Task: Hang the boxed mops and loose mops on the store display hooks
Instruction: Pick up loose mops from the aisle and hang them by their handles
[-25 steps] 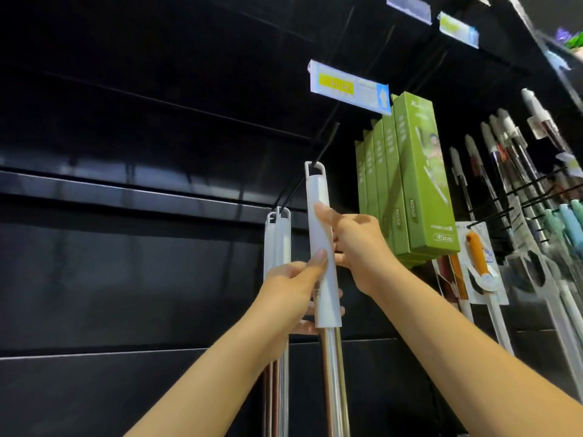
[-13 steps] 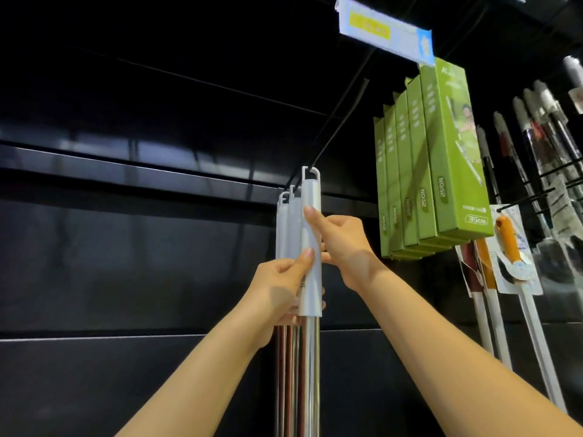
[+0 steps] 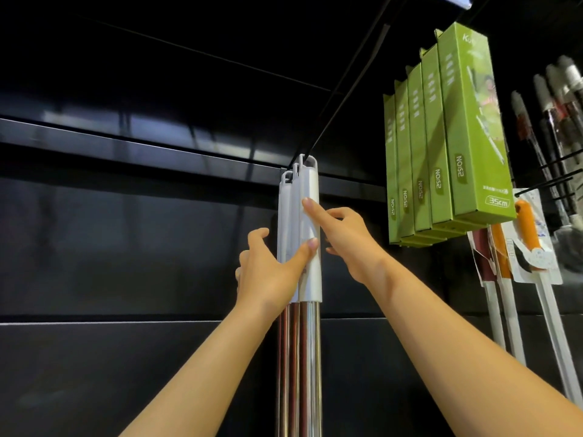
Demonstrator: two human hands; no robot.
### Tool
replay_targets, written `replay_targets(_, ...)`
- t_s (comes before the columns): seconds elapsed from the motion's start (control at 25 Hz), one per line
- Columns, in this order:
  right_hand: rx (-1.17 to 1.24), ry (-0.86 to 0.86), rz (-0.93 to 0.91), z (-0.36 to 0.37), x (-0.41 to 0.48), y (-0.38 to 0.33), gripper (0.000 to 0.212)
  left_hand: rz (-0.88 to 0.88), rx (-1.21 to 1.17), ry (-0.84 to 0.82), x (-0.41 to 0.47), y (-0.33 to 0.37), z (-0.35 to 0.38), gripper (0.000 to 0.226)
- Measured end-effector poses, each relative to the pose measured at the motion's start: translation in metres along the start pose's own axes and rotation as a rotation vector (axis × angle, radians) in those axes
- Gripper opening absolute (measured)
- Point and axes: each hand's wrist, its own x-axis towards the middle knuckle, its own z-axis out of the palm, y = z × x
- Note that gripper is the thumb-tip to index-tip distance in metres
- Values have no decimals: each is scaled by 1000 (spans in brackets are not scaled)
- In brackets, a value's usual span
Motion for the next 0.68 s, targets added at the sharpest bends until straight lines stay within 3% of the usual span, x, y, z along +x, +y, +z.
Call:
replay_targets(0.2,51,-44,33,7,-4,2,88,60,-55,1,-3,-10,7,96)
replay_targets(0.56,467,-293,40,28,-51,39,49,105,-342,-140,-16,-27,37,82)
replay_targets(0.68,533,-322,4,33,-63,46,59,145,-383,-132,-16,-33,40,90)
